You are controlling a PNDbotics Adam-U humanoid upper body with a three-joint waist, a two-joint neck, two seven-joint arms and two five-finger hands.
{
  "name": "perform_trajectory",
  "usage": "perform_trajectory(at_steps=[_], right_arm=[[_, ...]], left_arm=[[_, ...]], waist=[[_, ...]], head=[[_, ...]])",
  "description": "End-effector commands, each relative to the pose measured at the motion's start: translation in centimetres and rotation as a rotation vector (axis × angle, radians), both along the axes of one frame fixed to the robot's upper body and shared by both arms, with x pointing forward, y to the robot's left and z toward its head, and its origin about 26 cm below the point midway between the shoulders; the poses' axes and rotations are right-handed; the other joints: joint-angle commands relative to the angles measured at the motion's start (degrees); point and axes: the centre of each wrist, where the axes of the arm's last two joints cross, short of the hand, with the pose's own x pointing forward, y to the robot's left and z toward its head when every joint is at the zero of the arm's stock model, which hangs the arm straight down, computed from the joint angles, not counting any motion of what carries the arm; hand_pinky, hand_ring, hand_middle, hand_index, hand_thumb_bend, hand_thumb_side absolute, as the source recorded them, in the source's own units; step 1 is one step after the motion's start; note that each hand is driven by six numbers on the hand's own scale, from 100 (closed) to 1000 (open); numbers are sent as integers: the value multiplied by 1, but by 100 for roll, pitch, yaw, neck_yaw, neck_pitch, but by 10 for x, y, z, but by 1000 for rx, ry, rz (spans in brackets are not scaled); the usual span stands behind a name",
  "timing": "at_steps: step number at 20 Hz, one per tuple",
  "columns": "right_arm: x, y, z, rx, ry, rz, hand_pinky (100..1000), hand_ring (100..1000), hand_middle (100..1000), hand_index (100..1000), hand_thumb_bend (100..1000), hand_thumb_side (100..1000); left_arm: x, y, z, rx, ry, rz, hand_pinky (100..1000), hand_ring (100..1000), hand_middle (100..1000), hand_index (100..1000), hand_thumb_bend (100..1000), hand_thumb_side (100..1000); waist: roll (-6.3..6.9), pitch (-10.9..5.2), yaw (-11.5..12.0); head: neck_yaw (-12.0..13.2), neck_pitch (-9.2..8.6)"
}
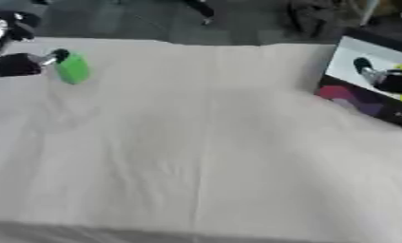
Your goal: Pick up the objects with one hand, pass them to the other hand, and then place them into the box on the other side of the table.
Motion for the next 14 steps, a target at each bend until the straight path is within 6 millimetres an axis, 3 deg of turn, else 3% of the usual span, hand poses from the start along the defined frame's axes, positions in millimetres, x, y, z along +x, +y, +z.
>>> perform_trajectory(at_steps=[1, 4, 9, 11, 14], right_arm=[[-11, 14, 15, 13, -57, 67, 815, 801, 783, 959, 412, 376], [-14, 20, 16, 34, -65, 93, 813, 797, 778, 957, 412, 376], [-14, 20, 16, 42, -61, 95, 798, 785, 756, 959, 430, 360], [-16, 19, 12, 70, -57, 93, 795, 783, 751, 960, 435, 353], [-18, 24, 18, 98, -83, 124, 790, 780, 744, 961, 441, 344]], left_arm=[[4, 30, -5, 138, 60, 192, 764, 724, 764, 868, 688, 516], [6, 39, -17, 151, 63, 321, 762, 725, 765, 866, 702, 525], [5, 44, -24, 155, 57, 354, 754, 715, 753, 852, 709, 543], [-2, 63, -19, 127, 39, 427, 755, 714, 752, 849, 707, 548], [-16, 92, -4, 53, -32, 566, 751, 705, 743, 842, 692, 561]], waist=[[-9, -80, -103], [-7, -19, -283], [7, 8, -334], [66, 193, -519], [127, 483, -857]], head=[[333, -13], [490, -13], [541, -13], [691, -49], [946, -299]])
